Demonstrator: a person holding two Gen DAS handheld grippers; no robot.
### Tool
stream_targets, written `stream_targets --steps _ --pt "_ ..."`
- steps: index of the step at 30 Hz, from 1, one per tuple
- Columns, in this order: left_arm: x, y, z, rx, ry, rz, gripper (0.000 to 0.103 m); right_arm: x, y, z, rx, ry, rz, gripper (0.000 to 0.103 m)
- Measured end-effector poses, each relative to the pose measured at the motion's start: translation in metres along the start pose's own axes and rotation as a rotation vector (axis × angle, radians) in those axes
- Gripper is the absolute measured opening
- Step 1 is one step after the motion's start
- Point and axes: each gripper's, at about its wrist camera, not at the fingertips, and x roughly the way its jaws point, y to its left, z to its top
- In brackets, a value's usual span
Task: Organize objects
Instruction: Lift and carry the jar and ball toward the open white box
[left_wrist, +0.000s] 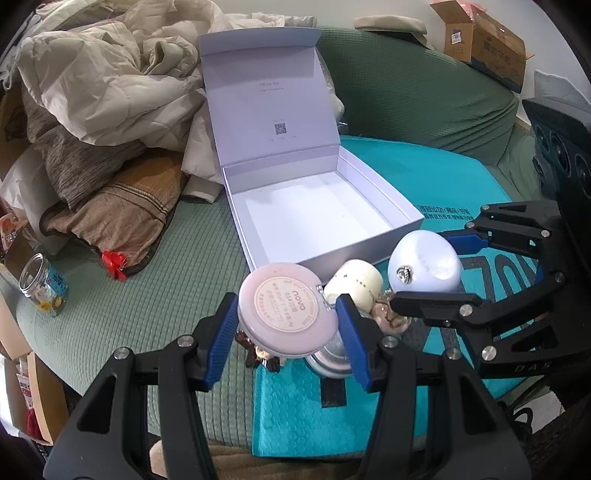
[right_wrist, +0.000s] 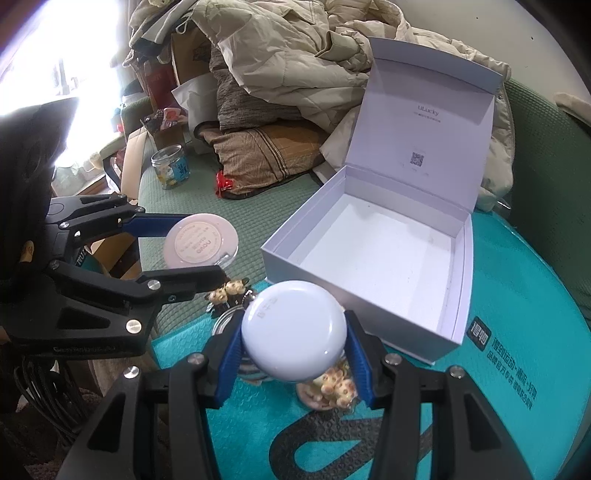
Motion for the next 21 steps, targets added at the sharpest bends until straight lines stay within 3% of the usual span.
stream_targets --steps 21 --pt "0.047 0.003 0.050 0.052 0.031 -0.008 0.052 0.028 -0.056 0.035 0.027 -0.012 -0.011 0.052"
